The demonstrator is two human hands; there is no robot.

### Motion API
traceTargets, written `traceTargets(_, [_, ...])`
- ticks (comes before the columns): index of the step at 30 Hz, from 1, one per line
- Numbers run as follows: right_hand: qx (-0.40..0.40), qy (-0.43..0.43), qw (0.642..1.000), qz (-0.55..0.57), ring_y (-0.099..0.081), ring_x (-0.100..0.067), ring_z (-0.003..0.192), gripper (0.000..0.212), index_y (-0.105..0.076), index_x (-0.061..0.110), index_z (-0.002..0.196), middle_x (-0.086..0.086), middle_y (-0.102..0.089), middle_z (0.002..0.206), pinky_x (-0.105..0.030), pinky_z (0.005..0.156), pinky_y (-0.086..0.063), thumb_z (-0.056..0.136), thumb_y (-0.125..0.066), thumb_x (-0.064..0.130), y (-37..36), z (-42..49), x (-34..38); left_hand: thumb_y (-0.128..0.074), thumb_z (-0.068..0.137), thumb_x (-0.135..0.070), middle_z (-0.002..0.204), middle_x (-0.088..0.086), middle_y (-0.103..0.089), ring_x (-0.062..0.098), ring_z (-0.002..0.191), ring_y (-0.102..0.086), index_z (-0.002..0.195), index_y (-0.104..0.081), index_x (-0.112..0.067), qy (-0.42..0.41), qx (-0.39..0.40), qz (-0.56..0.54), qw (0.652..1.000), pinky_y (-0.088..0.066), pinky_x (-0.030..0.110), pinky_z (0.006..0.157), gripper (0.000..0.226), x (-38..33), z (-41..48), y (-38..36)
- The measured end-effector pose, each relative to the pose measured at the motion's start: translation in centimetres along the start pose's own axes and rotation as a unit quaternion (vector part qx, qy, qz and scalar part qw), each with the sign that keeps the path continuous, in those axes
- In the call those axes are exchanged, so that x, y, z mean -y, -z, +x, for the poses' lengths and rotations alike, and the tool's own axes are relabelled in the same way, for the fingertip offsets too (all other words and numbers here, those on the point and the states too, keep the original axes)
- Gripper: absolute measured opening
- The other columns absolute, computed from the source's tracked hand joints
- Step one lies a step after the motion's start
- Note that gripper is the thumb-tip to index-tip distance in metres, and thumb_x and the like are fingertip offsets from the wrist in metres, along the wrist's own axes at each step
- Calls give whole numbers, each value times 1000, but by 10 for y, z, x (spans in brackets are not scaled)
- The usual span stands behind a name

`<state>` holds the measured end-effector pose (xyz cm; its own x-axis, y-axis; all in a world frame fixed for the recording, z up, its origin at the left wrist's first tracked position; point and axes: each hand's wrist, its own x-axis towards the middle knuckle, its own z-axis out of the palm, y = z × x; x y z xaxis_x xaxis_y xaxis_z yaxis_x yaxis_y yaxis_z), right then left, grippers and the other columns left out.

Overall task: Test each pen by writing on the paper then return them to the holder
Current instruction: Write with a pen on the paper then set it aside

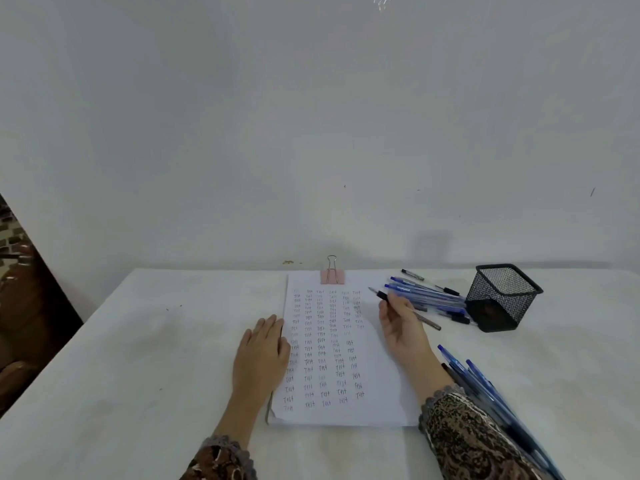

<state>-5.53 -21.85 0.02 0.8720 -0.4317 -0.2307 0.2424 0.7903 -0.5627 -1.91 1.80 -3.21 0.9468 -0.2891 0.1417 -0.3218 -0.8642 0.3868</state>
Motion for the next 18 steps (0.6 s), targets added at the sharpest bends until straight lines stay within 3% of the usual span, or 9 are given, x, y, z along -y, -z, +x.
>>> traceTargets(2, [9, -7, 1000, -19, -66, -11, 57, 28, -61, 12, 66, -3, -64, 66, -17, 54, -54, 88, -54, -4, 2, 2, 2, -22, 97, -30, 154, -3, -22, 12, 143, -14, 145, -26, -17, -3, -3, 2, 1000, -7, 31, 117, 50, 0, 0, -1])
traceTargets(5, [49, 1, 998, -33, -70, -19, 71, 16, -58, 6, 79, -7, -68, 74, -20, 62, -57, 87, -52, -6, 3, 2, 3, -18, 94, -34, 153, -3, -23, 12, 143, -15, 145, -28, -18, -3, -9, -3, 1000, -8, 31, 117, 54, 0, 0, -1])
traceTargets(8, [39, 54, 983, -170, -64, -13, 55, 27, -49, 11, 77, -8, -64, 66, -16, 51, -51, 84, -53, -15, 0, 3, 1, -27, 98, -28, 154, -3, -22, 12, 143, -14, 145, -27, -18, -2, -10, -8, 1000, -7, 31, 117, 48, 0, 0, -1])
traceTargets(11, [28, 119, 937, -327, -48, -10, 42, 27, -46, 13, 75, -5, -53, 58, -18, 44, -38, 85, -56, -10, -1, 3, 2, -27, 99, -27, 154, -3, -22, 12, 143, -14, 145, -27, -18, -4, -12, -7, 1000, -7, 31, 117, 47, -1, -1, 0])
traceTargets(14, [18, 146, 899, -412, -35, -11, 51, 43, -33, 17, 60, 0, -35, 65, -21, 58, -31, 81, -55, -12, 3, 8, 0, -27, 98, -27, 154, -4, -22, 12, 143, -14, 145, -27, -18, -3, -13, -13, 1000, -7, 31, 117, 47, 0, 0, -1])
traceTargets(18, [2, 196, 892, -408, -27, -4, 56, 54, -21, 21, 54, 11, -26, 52, -19, 78, -32, 71, -48, -23, 2, 8, -9, -24, 98, -30, 153, -3, -24, 12, 143, -15, 145, -28, -18, -5, -17, -11, 1000, -7, 31, 117, 49, 1, 0, -2])
